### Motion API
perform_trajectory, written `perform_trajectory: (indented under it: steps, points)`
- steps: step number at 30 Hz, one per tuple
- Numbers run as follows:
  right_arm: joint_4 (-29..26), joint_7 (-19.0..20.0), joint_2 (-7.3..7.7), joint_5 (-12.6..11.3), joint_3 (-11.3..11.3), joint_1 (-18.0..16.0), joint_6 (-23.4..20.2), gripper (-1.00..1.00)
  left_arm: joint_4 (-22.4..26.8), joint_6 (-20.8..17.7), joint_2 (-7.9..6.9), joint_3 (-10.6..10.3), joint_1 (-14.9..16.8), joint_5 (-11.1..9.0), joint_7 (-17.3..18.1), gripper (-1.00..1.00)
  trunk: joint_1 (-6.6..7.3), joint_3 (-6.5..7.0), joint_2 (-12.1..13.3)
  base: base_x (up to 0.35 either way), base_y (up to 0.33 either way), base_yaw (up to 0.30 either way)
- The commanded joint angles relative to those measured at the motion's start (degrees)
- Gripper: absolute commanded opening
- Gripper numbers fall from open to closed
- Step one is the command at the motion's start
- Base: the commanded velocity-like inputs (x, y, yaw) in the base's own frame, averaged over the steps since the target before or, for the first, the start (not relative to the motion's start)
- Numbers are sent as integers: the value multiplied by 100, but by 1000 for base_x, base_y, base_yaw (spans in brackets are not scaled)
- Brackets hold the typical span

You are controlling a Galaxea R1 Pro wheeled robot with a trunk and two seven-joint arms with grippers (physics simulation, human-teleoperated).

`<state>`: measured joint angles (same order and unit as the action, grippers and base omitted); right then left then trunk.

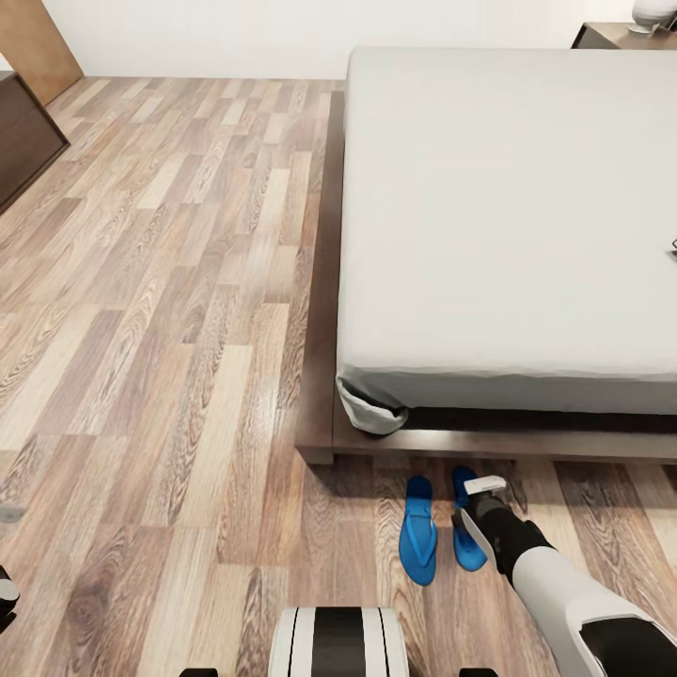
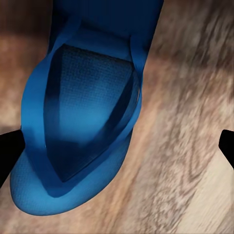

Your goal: In the bedroom, move the book from the bed onto either nightstand, and place the two sandals side by side next to the bed.

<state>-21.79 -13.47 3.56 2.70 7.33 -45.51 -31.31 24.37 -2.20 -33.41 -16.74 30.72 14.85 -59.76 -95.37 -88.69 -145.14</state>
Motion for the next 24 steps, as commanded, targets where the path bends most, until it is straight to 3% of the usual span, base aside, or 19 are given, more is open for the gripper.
perform_trajectory:
  steps: [1, 24]
  points:
    - [-9, -1, 4, 27, 33, -1, -48, 100, -3, -24, -3, -22, 4, 9, -25, 100, 1, -3, -1, 0, 0, 0]
    - [-9, -1, 4, 27, 33, -1, -48, 100, -3, -24, -3, -22, 4, 9, -25, 100, 1, -3, -1, 0, 0, 0]
